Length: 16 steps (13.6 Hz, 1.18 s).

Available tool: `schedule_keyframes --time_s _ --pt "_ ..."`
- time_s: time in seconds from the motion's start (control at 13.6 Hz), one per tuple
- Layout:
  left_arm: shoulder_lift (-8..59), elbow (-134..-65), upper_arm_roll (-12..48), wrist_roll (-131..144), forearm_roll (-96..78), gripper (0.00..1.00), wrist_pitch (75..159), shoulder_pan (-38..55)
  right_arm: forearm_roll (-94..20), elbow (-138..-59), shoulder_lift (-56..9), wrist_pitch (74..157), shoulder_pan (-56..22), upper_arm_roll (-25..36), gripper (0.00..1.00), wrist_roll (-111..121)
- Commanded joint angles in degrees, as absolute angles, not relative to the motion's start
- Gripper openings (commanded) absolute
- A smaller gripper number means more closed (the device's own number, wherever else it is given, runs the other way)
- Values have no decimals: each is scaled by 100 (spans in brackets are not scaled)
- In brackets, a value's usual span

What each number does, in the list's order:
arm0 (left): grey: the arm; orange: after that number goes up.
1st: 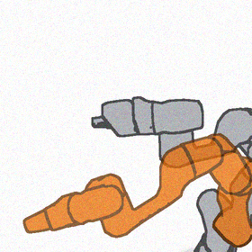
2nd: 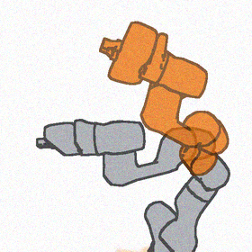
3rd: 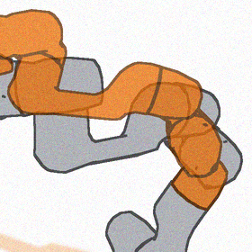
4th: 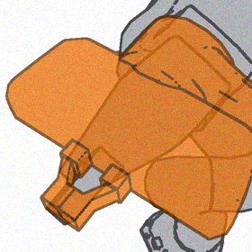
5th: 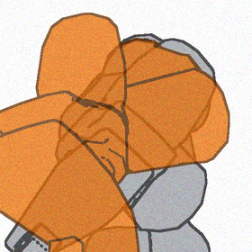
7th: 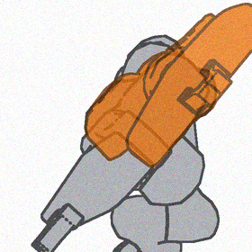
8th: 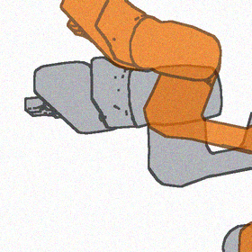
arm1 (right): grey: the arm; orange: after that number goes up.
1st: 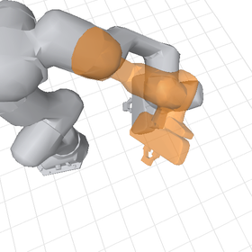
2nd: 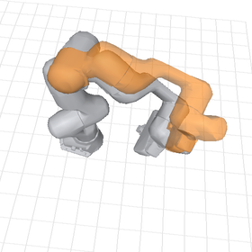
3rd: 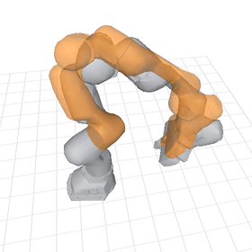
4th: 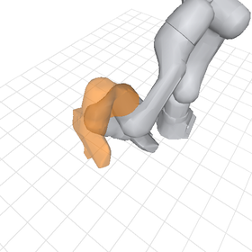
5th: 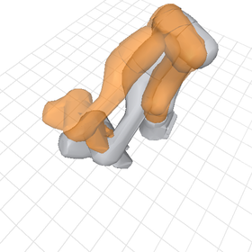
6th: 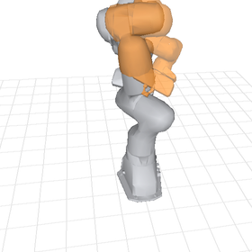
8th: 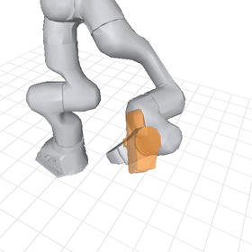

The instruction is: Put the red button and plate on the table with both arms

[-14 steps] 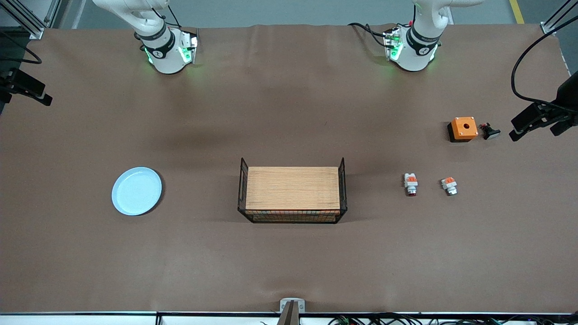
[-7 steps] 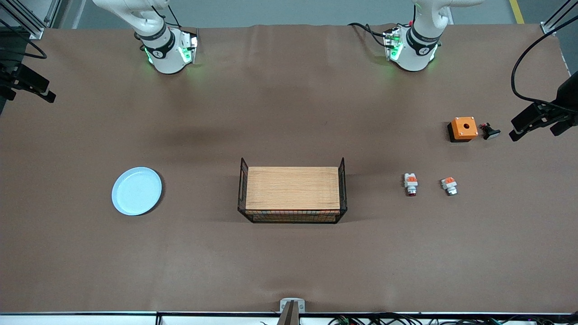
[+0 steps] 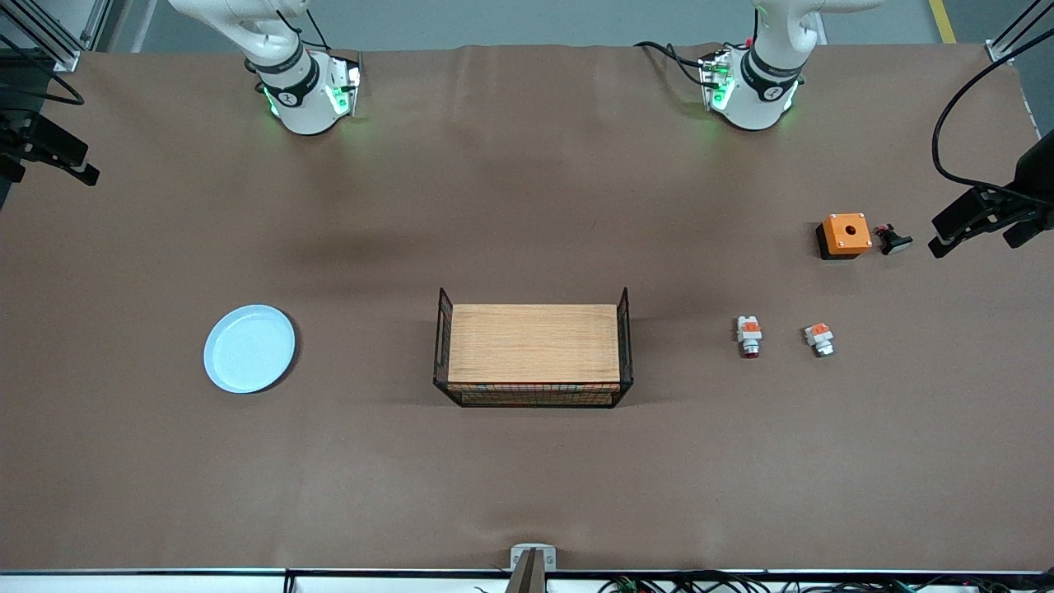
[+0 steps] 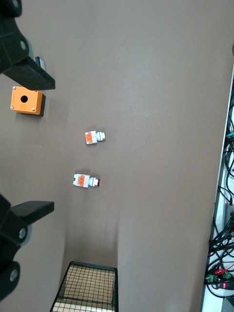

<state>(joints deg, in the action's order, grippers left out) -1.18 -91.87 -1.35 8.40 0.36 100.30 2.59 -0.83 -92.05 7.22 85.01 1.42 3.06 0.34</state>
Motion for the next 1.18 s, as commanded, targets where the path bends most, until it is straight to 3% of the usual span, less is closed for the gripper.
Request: schedule_keyframes --time_s 0.0,0.59,1.11 --pt "-79 -9079 -149 800 -44 100 9923 273 -18 -9360 879 8552 202 255 100 114" --pt "-79 -9062 -141 765 -245 100 9186 290 -44 -9378 879 8464 167 246 100 105" --pt "-79 -9070 -149 765 -299 100 9149 272 -62 -9369 870 8464 132 220 100 114"
